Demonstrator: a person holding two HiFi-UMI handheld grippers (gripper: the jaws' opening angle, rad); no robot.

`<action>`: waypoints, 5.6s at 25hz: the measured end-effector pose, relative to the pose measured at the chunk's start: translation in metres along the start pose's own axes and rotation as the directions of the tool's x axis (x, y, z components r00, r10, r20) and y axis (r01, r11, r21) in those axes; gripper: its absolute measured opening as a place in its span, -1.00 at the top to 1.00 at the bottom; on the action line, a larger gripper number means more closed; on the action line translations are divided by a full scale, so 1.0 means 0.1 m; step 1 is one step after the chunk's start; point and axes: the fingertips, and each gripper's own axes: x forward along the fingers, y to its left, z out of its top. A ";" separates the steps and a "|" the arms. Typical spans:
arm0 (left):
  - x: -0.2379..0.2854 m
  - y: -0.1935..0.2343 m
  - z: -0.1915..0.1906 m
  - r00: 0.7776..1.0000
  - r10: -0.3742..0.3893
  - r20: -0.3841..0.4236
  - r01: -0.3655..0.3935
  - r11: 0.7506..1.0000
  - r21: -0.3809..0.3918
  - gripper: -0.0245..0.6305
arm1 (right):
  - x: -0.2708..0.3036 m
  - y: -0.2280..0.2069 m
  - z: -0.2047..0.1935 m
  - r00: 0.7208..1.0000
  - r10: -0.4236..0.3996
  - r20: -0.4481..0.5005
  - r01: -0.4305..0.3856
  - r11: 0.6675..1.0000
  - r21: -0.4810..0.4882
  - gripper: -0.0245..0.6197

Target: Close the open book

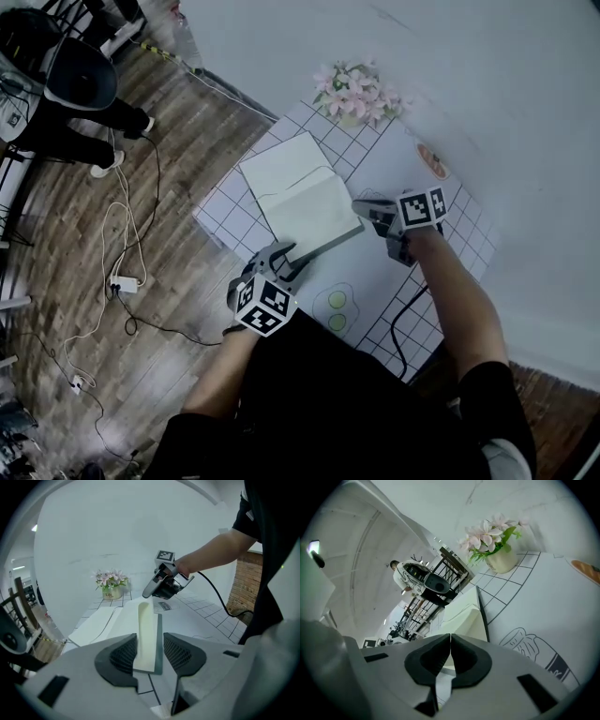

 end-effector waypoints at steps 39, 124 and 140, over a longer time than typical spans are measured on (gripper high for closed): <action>0.42 -0.29 0.61 0.985 -0.031 -0.170 0.071 0.969 0.237 0.87 | -0.82 -0.21 -0.85 0.980 -0.102 0.172 0.089 0.992 0.085 0.56; 0.99 -1.39 -0.43 0.916 -0.055 -0.398 0.195 0.927 0.321 0.55 | -0.98 -0.55 -2.23 0.994 -0.105 0.022 0.100 0.985 0.144 0.81; 0.96 -1.94 0.15 0.961 -0.113 -0.252 0.200 0.915 0.351 0.45 | -1.05 -0.09 -1.95 0.995 0.004 0.104 -0.019 0.990 0.141 0.84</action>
